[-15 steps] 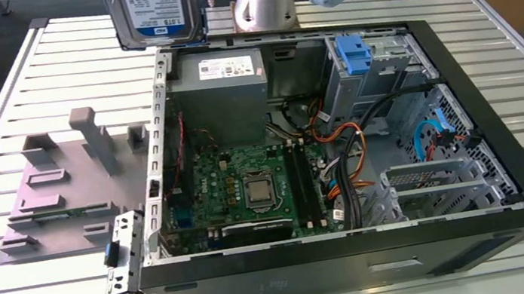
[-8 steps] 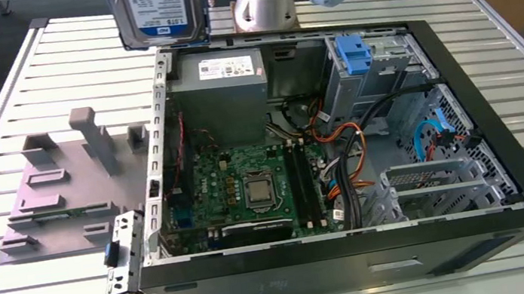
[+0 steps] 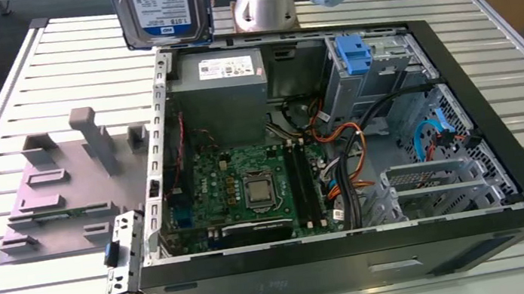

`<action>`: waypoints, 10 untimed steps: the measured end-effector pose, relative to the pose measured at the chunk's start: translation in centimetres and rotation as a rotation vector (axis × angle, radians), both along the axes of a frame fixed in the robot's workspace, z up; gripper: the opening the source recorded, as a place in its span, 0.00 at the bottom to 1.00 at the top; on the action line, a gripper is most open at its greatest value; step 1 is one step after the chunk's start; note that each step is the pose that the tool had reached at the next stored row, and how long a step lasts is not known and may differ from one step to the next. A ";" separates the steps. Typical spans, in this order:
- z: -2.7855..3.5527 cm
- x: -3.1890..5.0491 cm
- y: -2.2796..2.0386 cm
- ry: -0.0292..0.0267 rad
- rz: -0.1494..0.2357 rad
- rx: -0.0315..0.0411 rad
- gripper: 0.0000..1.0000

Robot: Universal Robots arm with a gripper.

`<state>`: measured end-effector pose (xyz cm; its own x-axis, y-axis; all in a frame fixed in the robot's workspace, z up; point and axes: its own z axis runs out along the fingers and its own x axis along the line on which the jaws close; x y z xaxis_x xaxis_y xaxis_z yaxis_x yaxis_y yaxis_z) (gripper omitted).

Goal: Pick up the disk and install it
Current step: 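Pick up the disk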

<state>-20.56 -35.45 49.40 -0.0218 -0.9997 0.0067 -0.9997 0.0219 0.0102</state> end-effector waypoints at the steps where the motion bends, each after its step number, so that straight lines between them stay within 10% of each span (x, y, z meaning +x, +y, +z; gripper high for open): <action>1: 0.00 0.06 0.00 0.0000 0.000 0.0001 0.37; 10: 0.00 0.59 0.00 0.0004 0.000 0.0001 0.37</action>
<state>-19.96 -35.45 49.39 -0.0218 -0.9997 0.0067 -0.9997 0.0219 0.0106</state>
